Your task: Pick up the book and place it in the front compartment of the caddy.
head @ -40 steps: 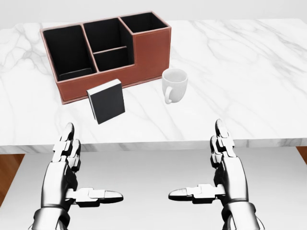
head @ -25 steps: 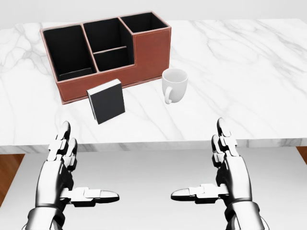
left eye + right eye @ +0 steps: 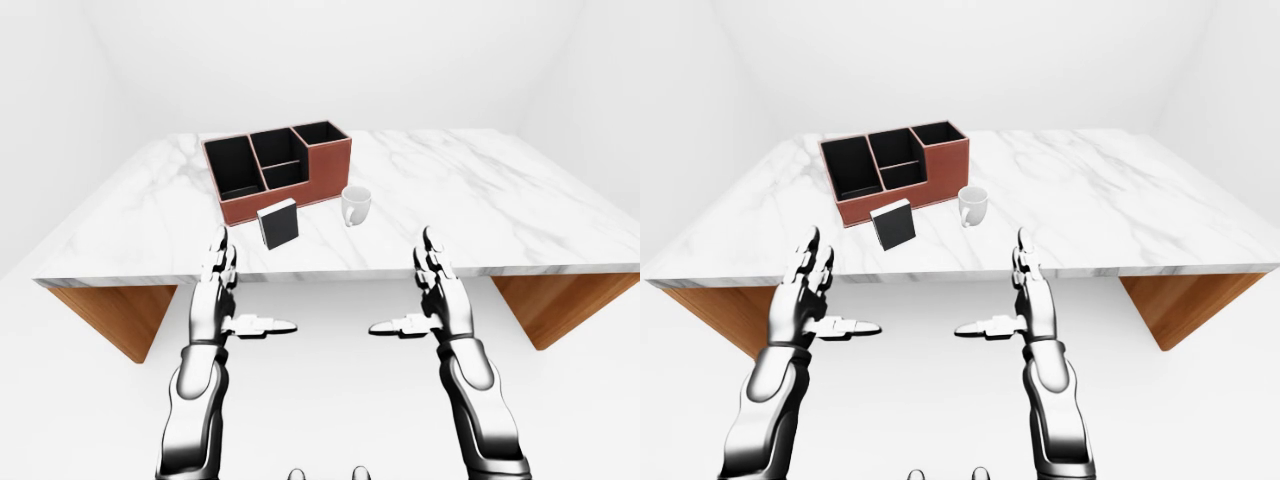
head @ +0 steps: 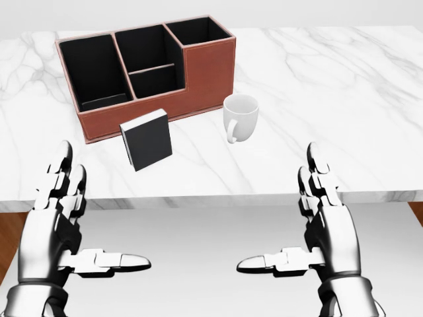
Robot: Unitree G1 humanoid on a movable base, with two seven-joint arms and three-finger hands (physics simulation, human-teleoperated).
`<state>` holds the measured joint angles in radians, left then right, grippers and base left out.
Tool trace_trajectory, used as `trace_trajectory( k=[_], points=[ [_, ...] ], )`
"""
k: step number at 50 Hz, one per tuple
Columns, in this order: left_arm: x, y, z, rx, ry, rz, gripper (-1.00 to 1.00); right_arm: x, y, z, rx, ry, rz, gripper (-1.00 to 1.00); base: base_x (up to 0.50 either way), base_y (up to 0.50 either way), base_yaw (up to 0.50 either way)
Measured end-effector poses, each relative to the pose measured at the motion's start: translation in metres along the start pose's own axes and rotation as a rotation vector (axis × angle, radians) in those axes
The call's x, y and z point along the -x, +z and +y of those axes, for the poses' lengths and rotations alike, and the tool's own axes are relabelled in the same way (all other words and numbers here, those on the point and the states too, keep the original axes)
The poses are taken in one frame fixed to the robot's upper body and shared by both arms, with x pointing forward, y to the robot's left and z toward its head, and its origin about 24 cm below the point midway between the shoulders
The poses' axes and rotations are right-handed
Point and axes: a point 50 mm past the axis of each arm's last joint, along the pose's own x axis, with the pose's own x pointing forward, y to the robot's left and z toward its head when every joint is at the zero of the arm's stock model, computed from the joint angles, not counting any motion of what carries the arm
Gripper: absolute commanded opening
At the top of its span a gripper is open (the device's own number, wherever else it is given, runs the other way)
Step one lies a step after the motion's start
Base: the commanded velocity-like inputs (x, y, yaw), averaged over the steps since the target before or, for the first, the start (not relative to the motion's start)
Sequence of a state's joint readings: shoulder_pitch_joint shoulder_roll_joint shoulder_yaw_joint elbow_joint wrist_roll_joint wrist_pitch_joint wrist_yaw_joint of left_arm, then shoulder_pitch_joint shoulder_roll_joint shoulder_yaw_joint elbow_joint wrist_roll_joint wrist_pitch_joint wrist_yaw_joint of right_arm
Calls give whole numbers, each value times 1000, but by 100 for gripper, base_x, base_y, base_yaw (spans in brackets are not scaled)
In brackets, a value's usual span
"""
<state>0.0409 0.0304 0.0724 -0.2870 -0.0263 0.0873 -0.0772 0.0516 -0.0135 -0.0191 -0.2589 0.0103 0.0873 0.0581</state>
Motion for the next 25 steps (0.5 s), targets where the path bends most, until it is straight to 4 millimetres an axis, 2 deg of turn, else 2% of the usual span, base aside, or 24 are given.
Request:
trace_trajectory(
  k=[6, 18, 25],
  points=[
    [1, 11, 2, -3, 1, -45, 100, 3, 13, 1, -16, 18, -54, 100, 0, 6, 0],
    [4, 24, 4, -4, 0, -99, 100, 12, 45, 0, -50, 35, -195, 100, 0, 50, 0],
    [5, 30, 4, -7, 0, -127, 100, 16, 57, 0, -57, 38, -247, 100, 0, 50, 0]
  ],
)
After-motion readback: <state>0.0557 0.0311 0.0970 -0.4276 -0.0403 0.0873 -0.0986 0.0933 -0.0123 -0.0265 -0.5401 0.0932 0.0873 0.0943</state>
